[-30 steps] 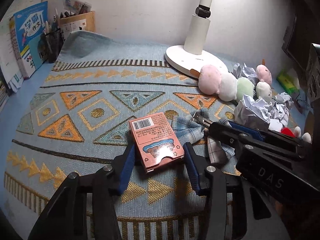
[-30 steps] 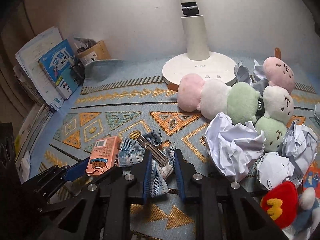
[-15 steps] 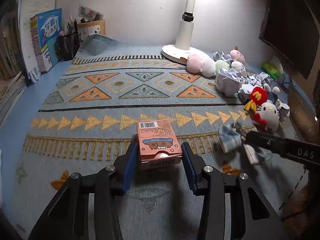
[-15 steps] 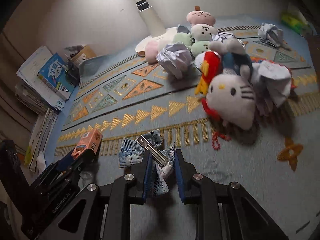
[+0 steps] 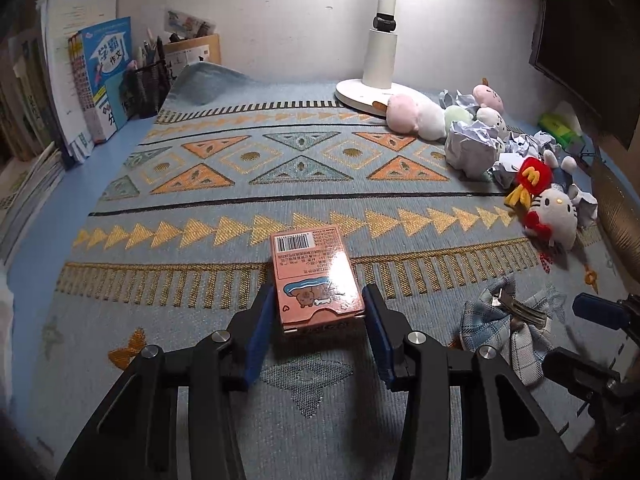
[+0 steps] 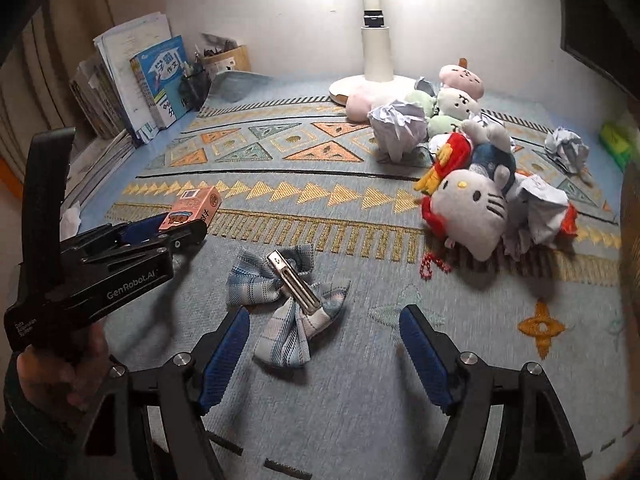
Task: Organize objects
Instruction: 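Set the pink box down on the rug while the right tool sets down the plaid bow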
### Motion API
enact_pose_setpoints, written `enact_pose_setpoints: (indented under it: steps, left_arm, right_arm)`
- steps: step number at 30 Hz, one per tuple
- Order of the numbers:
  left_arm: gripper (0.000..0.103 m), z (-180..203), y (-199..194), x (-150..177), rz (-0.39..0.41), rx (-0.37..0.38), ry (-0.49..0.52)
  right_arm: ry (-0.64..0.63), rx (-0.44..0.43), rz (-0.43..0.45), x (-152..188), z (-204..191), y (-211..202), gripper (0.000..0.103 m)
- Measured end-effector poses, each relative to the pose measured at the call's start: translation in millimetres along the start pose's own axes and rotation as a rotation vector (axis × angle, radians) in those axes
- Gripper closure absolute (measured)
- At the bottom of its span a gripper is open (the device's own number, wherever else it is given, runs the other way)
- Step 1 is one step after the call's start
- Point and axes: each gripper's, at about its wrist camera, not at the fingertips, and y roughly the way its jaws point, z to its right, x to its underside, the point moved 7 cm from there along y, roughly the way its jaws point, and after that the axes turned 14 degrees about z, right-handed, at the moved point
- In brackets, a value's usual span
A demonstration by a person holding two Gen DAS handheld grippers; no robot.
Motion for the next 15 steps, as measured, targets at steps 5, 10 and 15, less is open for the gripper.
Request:
enact_pose_setpoints:
  steps: [5, 10, 15]
  left_arm:
    - [0.062, -2, 0, 0, 0.000, 0.002, -0.020]
    - [0.062, 0, 0, 0, -0.001, -0.009, -0.006]
    - [0.062, -1, 0, 1, -0.001, -0.010, -0.010]
  right_arm:
    - [-0.055, 0.006, -0.020, -2, -8, 19, 0.034]
    - [-0.142, 0.026, -0.007, 0, -24, 25, 0.063]
    - [-0.147, 0.060, 0.022, 0, -27, 10, 0.079]
